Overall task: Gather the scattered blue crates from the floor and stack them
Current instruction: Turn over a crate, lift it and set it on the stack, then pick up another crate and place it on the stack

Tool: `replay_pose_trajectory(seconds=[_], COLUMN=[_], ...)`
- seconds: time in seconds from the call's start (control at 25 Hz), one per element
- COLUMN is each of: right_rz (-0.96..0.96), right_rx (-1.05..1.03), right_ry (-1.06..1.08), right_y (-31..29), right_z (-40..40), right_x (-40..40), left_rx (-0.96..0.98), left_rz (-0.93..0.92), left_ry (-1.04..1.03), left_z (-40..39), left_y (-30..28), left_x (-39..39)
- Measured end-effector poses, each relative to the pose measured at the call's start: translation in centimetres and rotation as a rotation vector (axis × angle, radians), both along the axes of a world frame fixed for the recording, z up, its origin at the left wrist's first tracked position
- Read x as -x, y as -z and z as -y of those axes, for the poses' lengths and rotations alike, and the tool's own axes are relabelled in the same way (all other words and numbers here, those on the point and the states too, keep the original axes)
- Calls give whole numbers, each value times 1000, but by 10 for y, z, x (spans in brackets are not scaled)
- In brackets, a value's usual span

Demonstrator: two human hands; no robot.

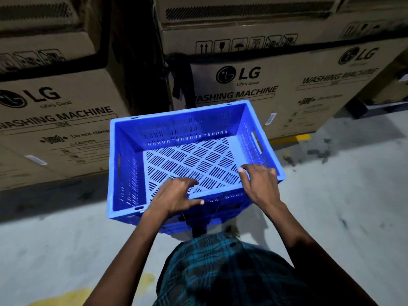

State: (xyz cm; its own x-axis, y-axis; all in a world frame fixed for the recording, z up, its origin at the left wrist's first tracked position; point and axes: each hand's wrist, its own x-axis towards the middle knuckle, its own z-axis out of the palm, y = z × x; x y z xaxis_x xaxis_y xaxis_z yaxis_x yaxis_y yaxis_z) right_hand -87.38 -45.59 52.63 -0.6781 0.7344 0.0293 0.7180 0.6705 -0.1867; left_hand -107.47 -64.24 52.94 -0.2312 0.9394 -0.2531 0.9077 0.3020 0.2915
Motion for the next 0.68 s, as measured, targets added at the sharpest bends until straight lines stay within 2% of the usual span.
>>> replay_pose_trajectory(seconds=[0.12, 0.24, 0.32, 0.48, 0.6, 0.68], right_rz=[-47, -276, -394, -578, -576, -609], right_rx=[28, 132, 131, 101, 112, 103], right_ry=[42, 29, 55, 122, 223, 396], right_y=[4, 2, -3, -5, -3, -2], right_z=[-2, -1, 12, 70, 109, 136], right_x=[6, -6, -19, -67, -129, -177], left_rx=[-33, -65, -84, -242, -364, -370], left_rz=[-97, -140, -112, -75, 30, 105], left_ry=[-9, -8, -16, 116, 263, 357], left_z=[3, 8, 5, -8, -21, -21], left_y=[1, 1, -1, -7, -15, -17], left_x=[0, -8, -11, -39, -95, -137])
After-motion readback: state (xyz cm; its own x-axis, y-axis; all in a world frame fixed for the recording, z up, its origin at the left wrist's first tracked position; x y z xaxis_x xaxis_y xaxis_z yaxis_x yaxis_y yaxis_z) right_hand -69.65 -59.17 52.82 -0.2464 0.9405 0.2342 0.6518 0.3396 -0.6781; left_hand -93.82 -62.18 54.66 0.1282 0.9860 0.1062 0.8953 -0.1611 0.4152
